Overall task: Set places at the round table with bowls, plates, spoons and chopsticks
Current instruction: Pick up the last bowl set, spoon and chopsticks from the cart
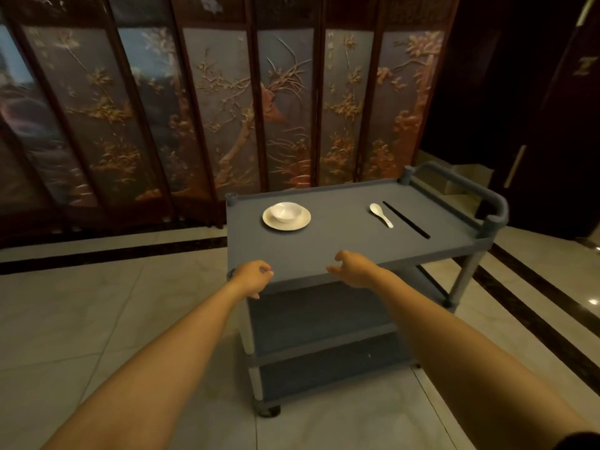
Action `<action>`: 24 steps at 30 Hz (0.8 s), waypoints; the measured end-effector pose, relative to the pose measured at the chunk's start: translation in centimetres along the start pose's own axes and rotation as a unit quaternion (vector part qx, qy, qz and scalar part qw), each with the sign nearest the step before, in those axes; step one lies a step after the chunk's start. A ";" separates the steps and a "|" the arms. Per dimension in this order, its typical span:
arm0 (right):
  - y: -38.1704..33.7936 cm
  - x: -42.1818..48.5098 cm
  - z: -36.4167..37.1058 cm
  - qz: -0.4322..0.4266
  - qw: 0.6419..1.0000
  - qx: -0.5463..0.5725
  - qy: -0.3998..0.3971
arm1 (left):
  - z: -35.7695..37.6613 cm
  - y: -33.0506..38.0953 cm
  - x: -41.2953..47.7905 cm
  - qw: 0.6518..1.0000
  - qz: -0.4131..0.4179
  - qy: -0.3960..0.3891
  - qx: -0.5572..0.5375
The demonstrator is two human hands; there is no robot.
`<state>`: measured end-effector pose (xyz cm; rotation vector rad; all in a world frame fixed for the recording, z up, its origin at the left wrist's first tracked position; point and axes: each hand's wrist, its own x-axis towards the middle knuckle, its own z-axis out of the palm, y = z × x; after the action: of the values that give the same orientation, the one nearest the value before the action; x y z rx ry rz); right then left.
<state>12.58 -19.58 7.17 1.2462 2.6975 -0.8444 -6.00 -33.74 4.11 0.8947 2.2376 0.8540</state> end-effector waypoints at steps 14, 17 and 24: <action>-0.6 23.3 -5.1 0.013 0.998 0.008 -0.054 | -2.9 3.6 21.9 0.993 -0.088 0.058 -0.059; -0.2 28.4 -5.4 0.021 0.997 0.016 -0.073 | -2.9 3.5 25.8 0.988 -0.117 0.069 -0.079; 1.2 37.2 -4.0 0.039 0.993 0.027 -0.107 | -1.5 2.5 32.5 0.970 -0.183 0.091 -0.129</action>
<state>-10.95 8.70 0.07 1.1870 2.4574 -0.9863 -25.86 -8.53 -1.86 0.2792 2.2749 1.0488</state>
